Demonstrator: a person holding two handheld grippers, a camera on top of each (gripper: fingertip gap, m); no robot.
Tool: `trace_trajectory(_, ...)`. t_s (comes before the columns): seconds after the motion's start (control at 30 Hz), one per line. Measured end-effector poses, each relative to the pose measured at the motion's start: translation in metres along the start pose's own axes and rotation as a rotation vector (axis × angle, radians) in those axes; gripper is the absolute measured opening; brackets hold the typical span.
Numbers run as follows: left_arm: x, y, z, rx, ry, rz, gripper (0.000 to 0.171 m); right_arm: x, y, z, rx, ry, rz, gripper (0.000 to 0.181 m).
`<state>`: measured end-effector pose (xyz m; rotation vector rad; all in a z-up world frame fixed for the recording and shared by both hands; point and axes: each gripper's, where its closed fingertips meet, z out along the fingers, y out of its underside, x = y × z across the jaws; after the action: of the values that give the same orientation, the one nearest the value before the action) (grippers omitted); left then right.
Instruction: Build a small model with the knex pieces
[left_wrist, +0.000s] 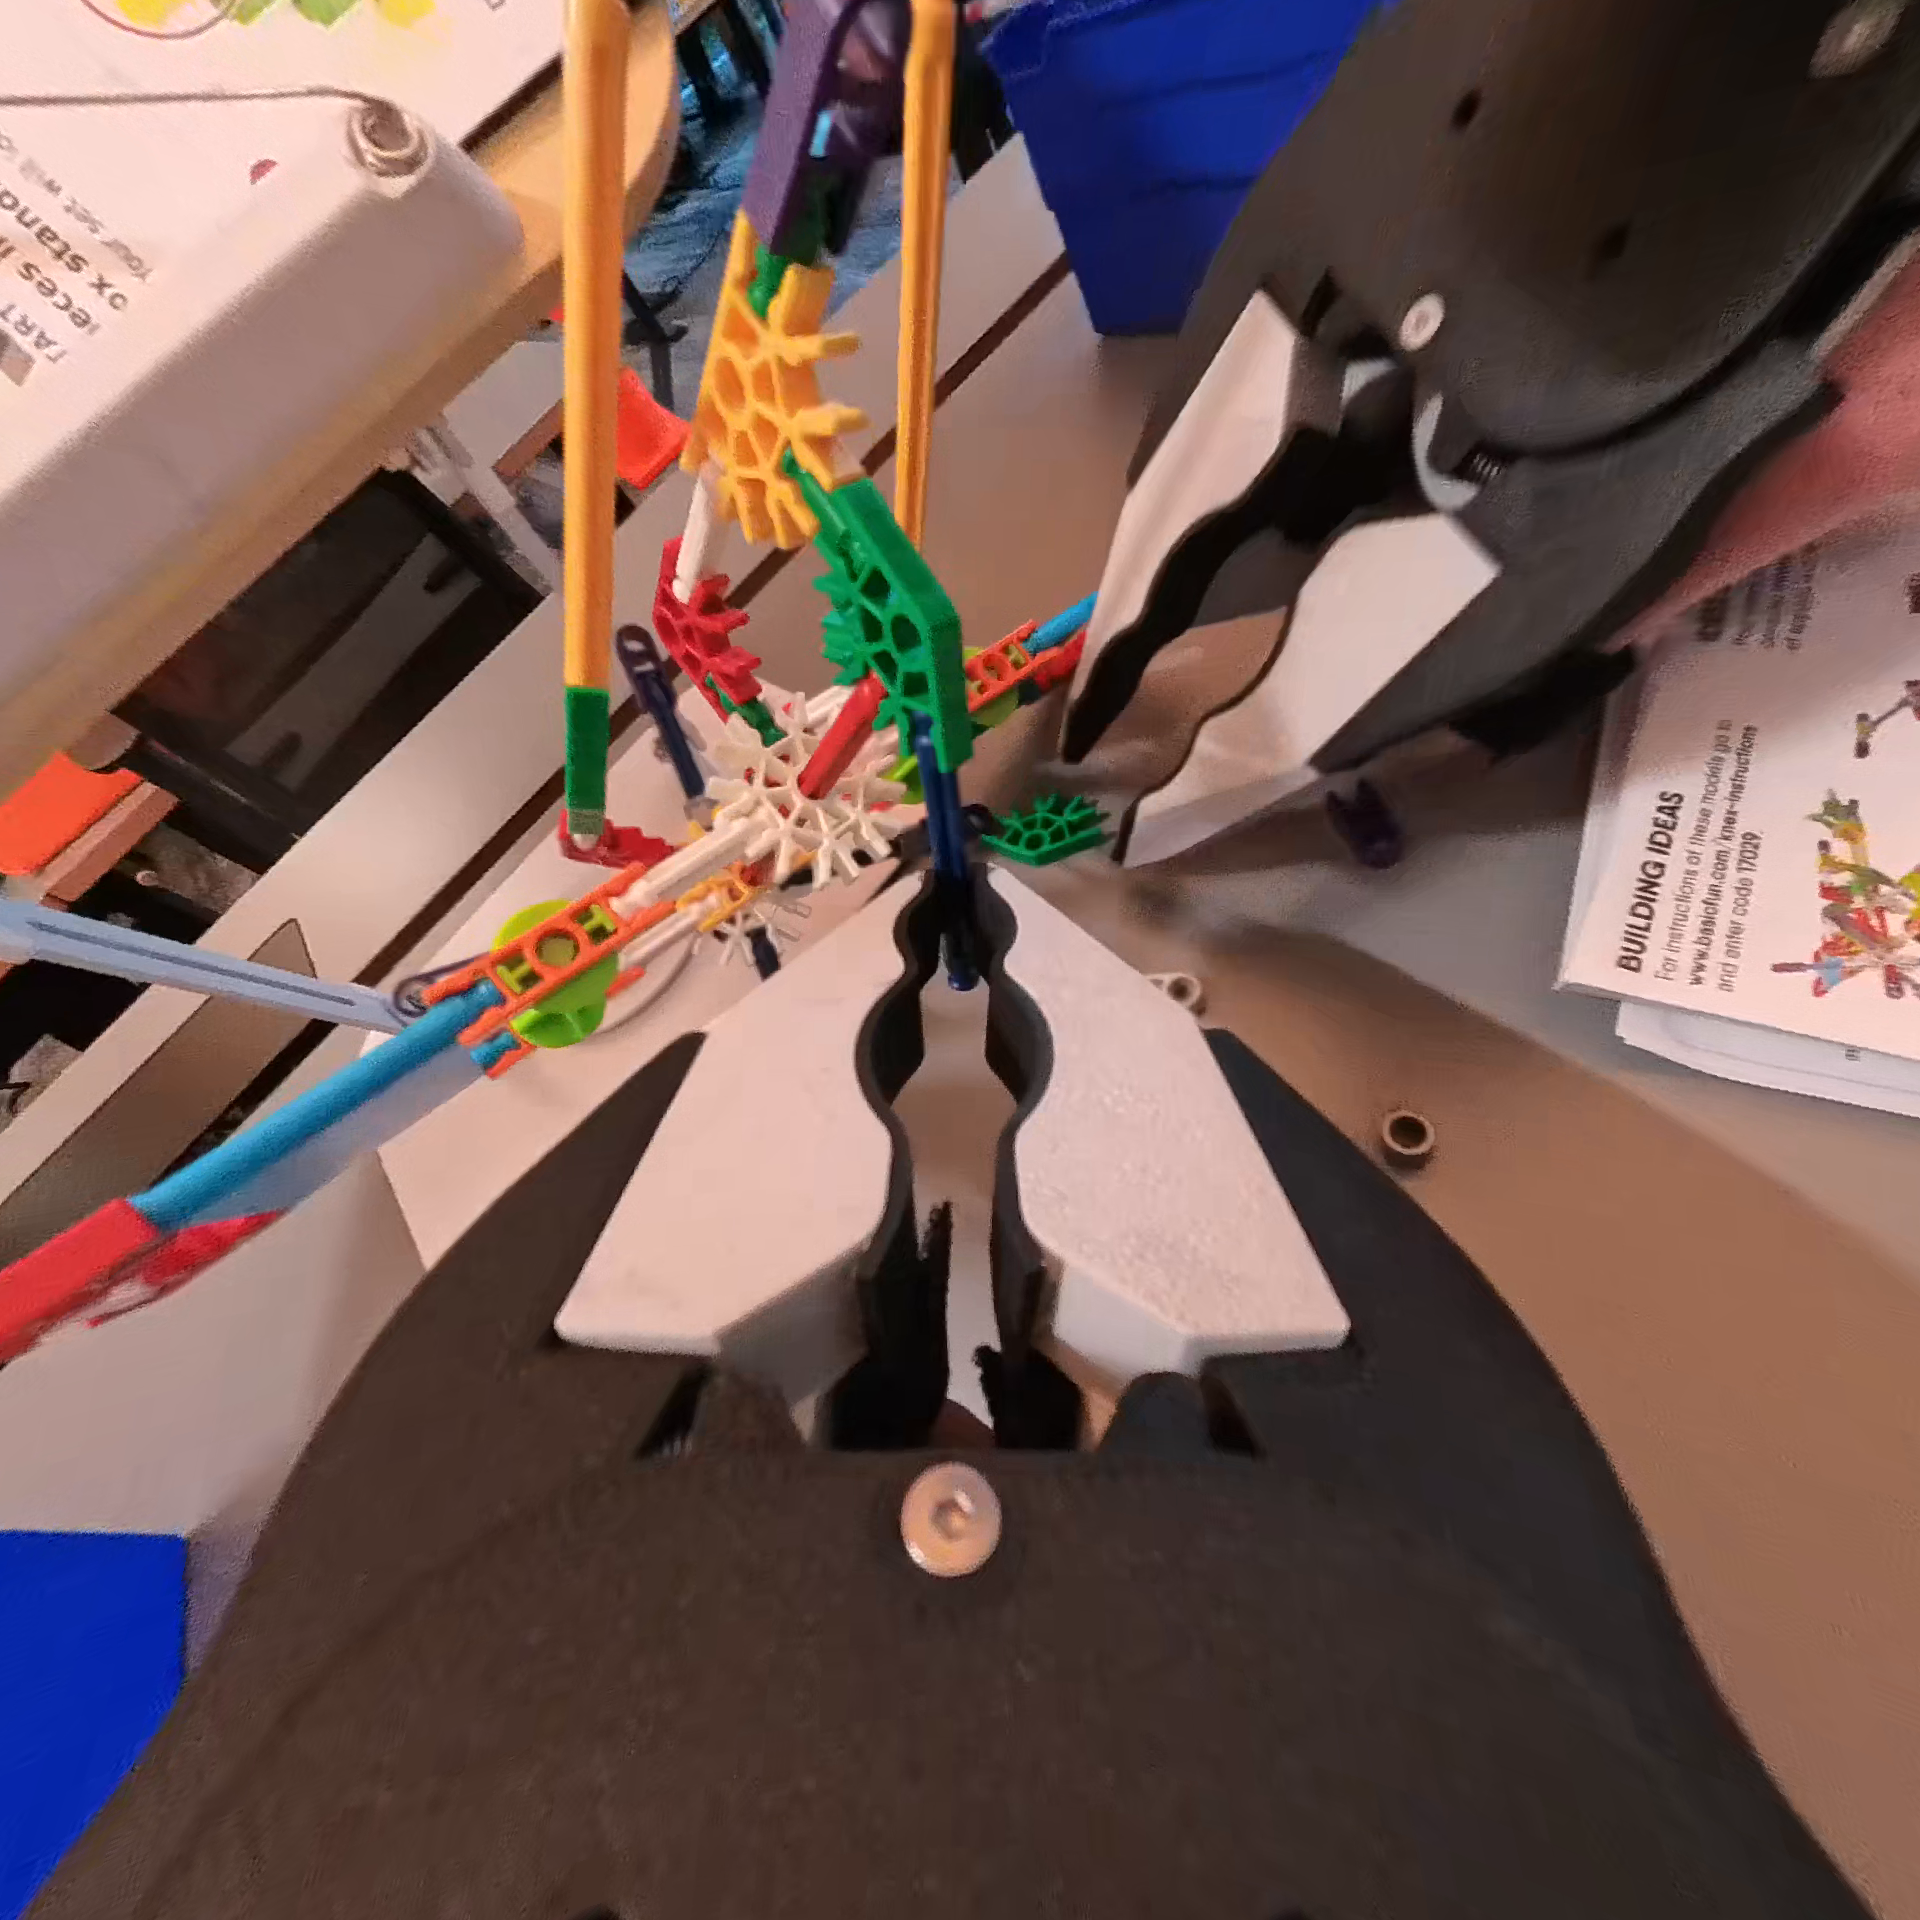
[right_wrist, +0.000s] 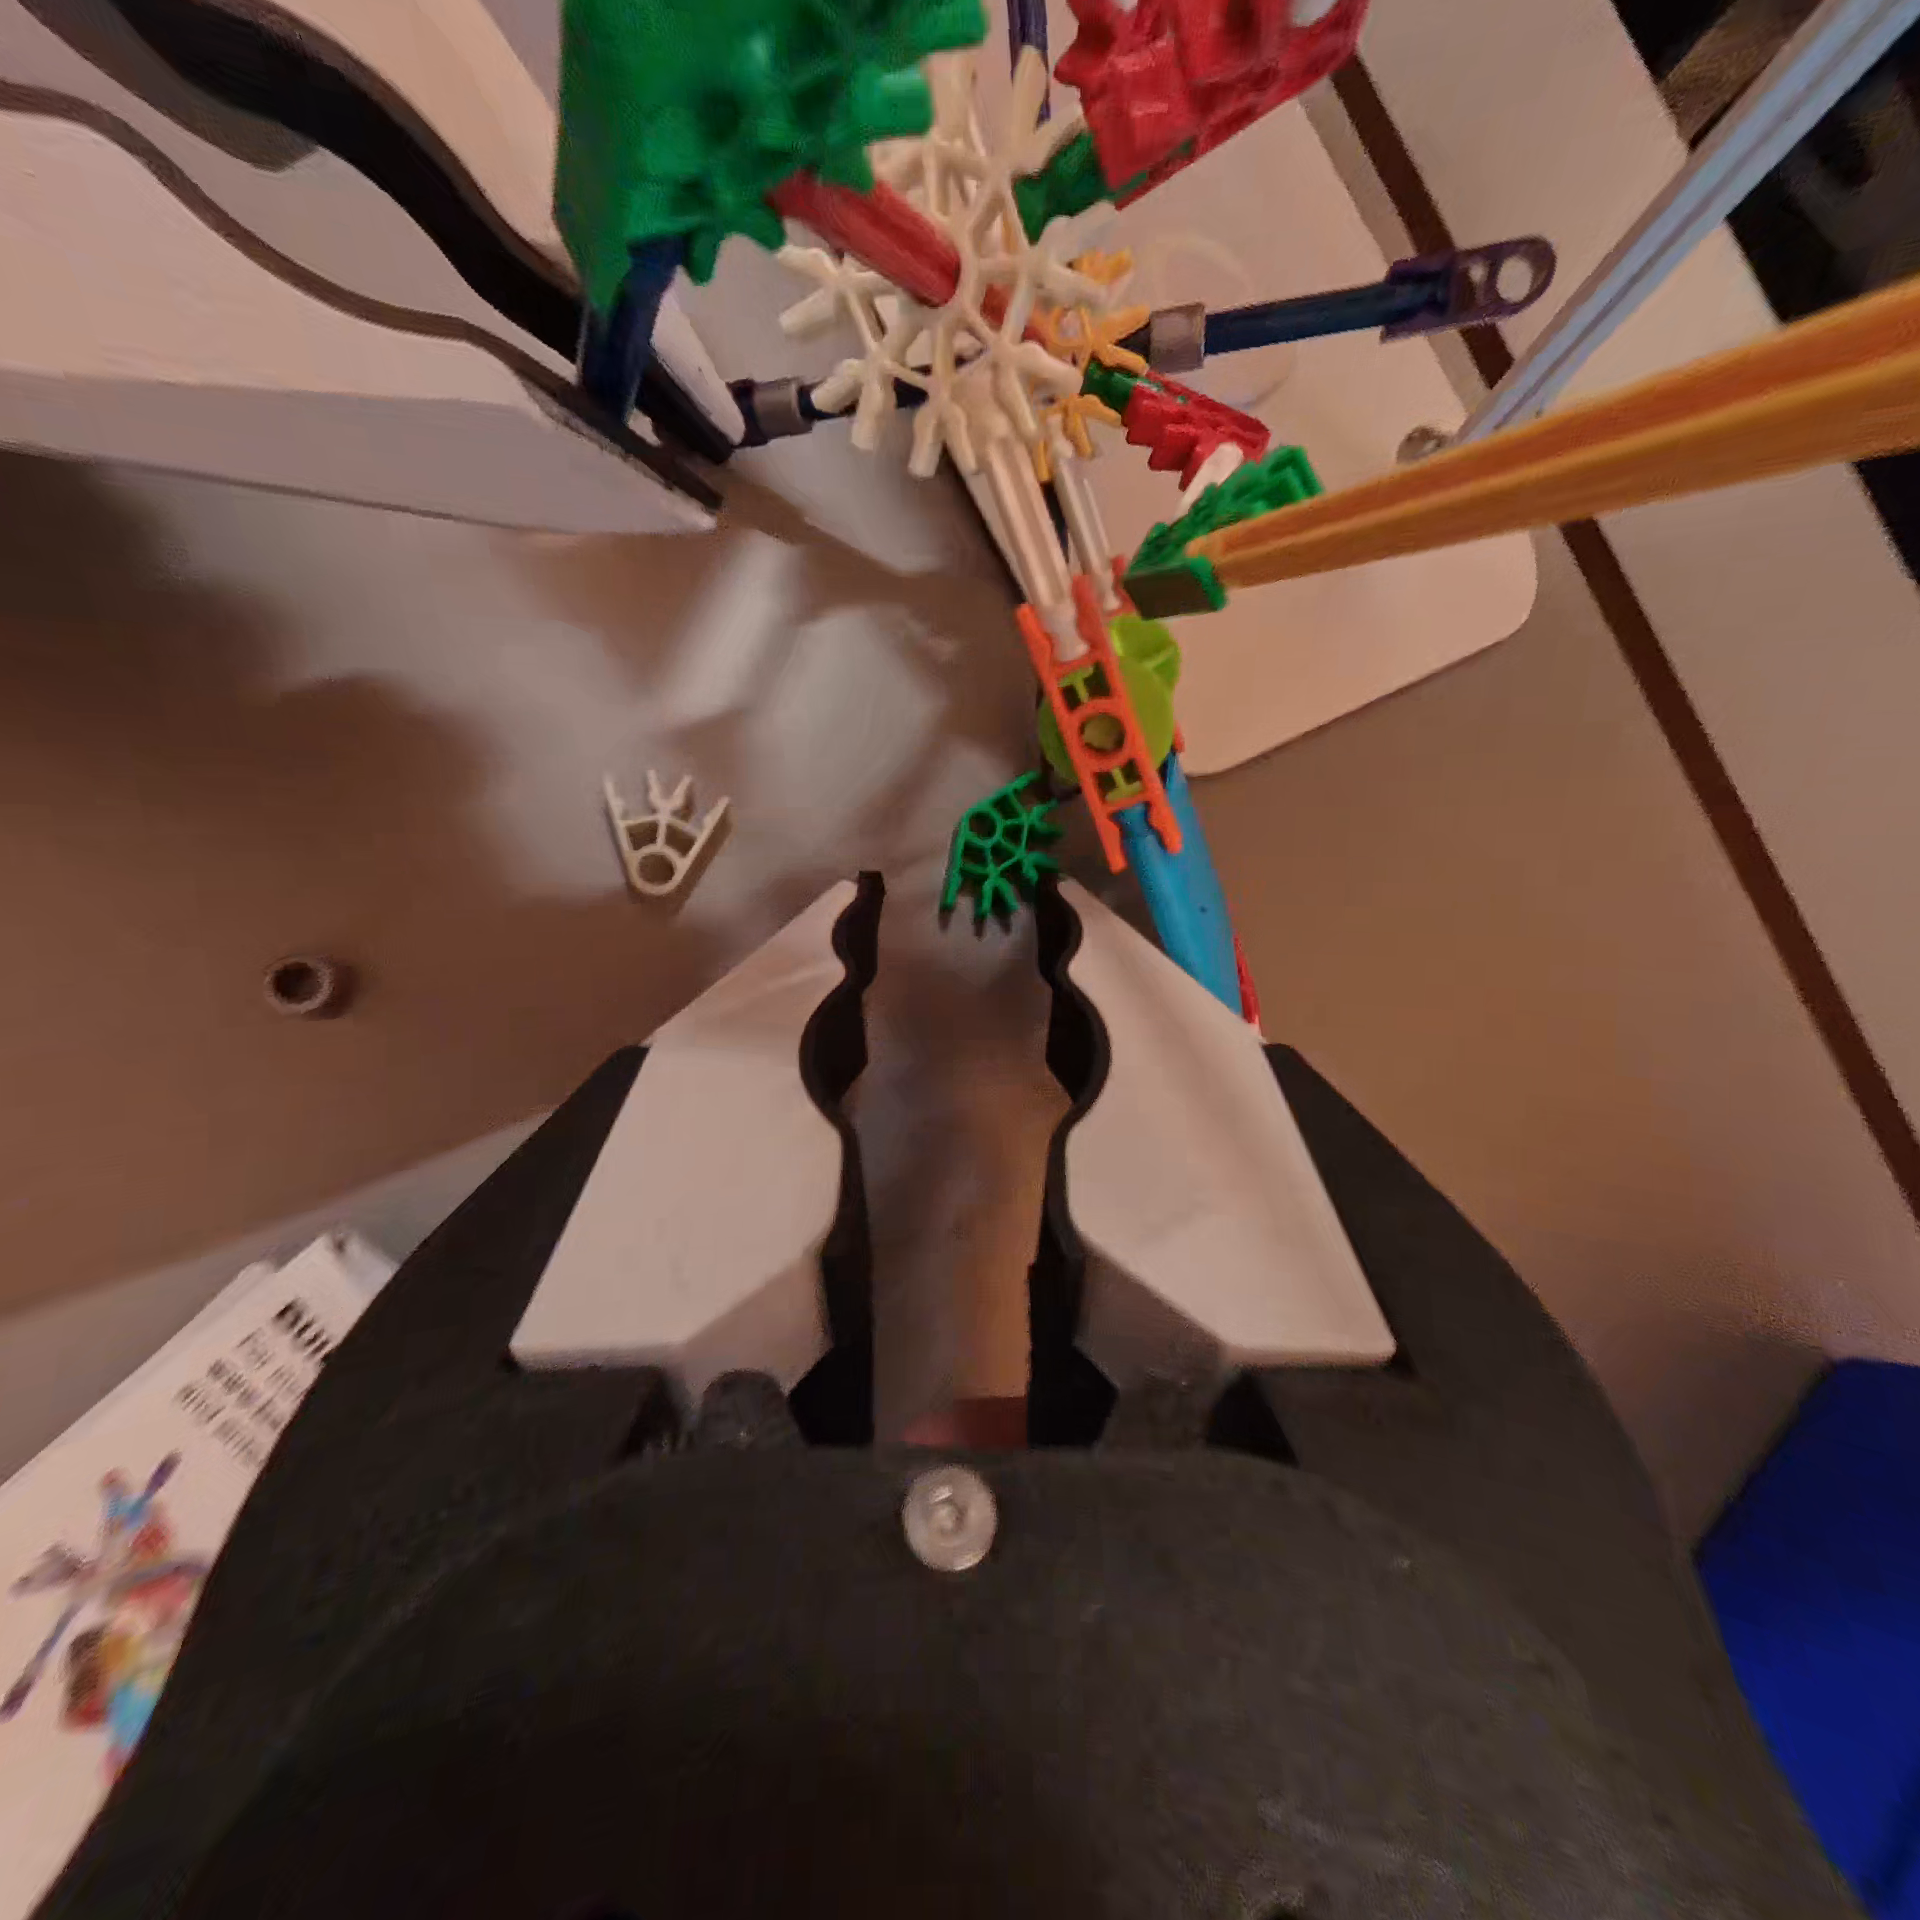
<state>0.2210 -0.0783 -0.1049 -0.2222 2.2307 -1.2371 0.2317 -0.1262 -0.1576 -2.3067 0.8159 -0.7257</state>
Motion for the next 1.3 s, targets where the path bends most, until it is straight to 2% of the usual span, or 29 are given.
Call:
trace_trajectory(0.13, -0.003, -0.002, 0.004, 0.003, 0.007, -0.004, 0.002, 0.010, 0.000, 0.015, 0.009, 0.027, 0.010, 0.028)
trace_trajectory(0.2, -0.004, -0.002, 0.005, 0.005, 0.012, -0.011, 0.002, 0.010, 0.000, 0.020, 0.016, -0.006, 0.039, 0.022)
trace_trajectory(0.3, -0.007, -0.003, 0.008, 0.006, 0.009, -0.009, 0.002, 0.010, -0.001, 0.023, 0.018, -0.018, 0.031, 0.012)
trace_trajectory(0.43, -0.011, -0.001, 0.009, 0.004, 0.011, -0.027, 0.003, 0.007, 0.000, 0.021, 0.016, -0.044, 0.036, 0.012)
trace_trajectory(0.7, -0.010, -0.001, 0.008, 0.004, 0.025, -0.037, 0.002, -0.038, 0.002, -0.005, -0.001, -0.319, 0.034, 0.012)
trace_trajectory(0.83, -0.008, -0.001, 0.008, 0.004, 0.031, -0.034, 0.002, -0.049, 0.003, -0.012, -0.003, -0.396, 0.051, 0.011)
trace_trajectory(0.93, -0.009, -0.001, 0.008, 0.004, 0.031, -0.035, 0.002, -0.049, 0.004, -0.014, 0.006, -0.387, 0.033, 0.012)
trace_trajectory(1.13, -0.008, -0.001, 0.008, 0.006, 0.037, -0.040, 0.002, -0.047, 0.003, -0.014, 0.010, -0.339, -0.005, 0.026)
trace_trajectory(1.3, -0.008, -0.001, 0.009, 0.007, 0.039, -0.043, 0.002, -0.048, 0.008, -0.009, -0.008, -0.325, -0.022, 0.021)
